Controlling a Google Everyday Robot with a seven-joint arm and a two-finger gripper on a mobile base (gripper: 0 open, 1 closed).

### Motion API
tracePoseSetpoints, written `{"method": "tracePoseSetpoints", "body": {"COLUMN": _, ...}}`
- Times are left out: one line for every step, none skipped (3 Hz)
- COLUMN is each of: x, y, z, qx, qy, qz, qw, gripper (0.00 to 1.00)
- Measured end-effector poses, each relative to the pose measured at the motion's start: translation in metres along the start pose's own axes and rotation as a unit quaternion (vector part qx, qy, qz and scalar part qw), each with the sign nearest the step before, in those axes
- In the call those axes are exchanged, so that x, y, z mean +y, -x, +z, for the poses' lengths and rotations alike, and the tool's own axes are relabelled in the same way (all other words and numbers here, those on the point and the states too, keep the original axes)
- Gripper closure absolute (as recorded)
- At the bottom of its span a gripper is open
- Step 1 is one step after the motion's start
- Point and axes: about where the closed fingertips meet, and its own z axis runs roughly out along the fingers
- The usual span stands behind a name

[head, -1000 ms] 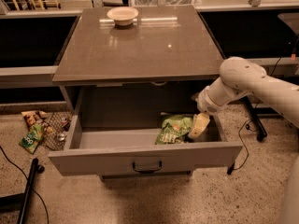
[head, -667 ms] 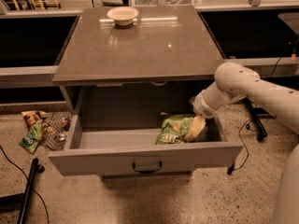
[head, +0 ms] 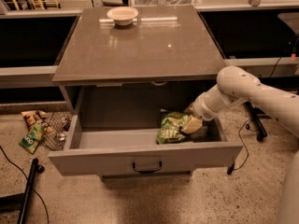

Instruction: Pick green jalapeno chip bag from top drawer and place on counter

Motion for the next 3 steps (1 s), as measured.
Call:
{"method": "tracePoseSetpoints", "body": {"x": 0.001, "y": 0.005, "z": -0.003, "qx": -0.014, "qy": 0.003, "qz": -0.006, "qw": 0.9999, "gripper": 0.72}}
{"method": "tracePoseSetpoints", "body": {"x": 0.0, "y": 0.011, "z": -0.048, "qx": -0.044, "qy": -0.023, "qz": -0.024, "qw": 0.9985, "gripper": 0.96}}
{"method": "tracePoseSetpoints", "body": {"x": 0.005, "y": 0.012, "z": -0.103, "qx": -0.056, "qy": -0.06, "qz": -0.038, "qw": 0.9959, "gripper": 1.0}}
